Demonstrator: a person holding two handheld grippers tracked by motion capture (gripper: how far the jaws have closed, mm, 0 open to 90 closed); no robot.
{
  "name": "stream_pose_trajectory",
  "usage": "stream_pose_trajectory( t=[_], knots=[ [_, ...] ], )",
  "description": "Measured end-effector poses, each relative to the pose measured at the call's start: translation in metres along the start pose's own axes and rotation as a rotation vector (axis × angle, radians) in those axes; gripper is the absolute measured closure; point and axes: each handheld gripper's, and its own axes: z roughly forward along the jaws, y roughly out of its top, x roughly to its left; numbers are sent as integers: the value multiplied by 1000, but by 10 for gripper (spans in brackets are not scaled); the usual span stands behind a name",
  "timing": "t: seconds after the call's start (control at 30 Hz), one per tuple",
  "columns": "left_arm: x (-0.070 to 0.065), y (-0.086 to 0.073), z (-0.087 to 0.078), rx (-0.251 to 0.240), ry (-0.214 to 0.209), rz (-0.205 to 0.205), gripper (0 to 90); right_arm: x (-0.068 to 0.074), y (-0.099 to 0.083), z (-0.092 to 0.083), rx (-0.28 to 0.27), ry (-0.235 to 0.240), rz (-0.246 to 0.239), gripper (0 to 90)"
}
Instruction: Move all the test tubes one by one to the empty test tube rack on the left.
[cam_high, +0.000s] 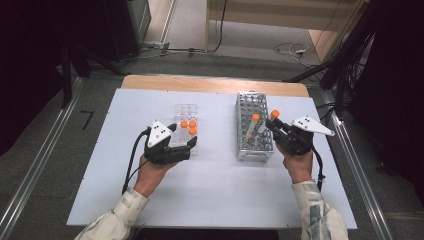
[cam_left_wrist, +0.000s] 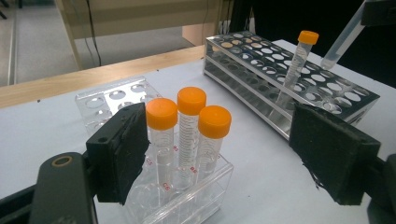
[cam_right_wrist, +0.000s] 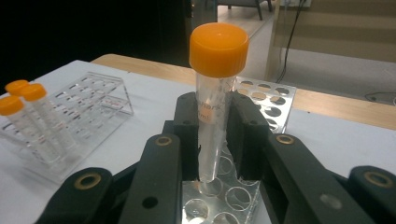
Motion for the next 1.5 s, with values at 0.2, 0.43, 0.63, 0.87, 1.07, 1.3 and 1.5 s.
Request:
stream_pose_trajectory(
  t=[0.2, 0.43, 0.63, 0.87, 1.07, 1.3, 1.5],
  knots=[
    [-1, 1, -1, -5, -2, 2, 200, 14, 2, -7, -6, 43, -17, 723],
    [-2, 1, -2, -6, -4, 2, 201, 36, 4, -7, -7, 115, -47, 723],
    [-4, 1, -2, -5, -14, 6, 202, 54, 2, -2, 11, 173, -66, 723],
    [-9, 1, -1, -7, -24, 11, 203, 75, -7, 7, 50, 222, -98, 723],
    [-14, 2, -1, -7, -44, 21, 210, 88, -14, 15, 79, 254, -120, 723],
    [-26, 2, -2, -7, -107, 38, 258, 106, -24, 25, 121, 290, -151, 723],
    [-38, 5, -5, -28, -171, 53, 308, 117, -31, 33, 150, 314, -173, 723]
  ],
)
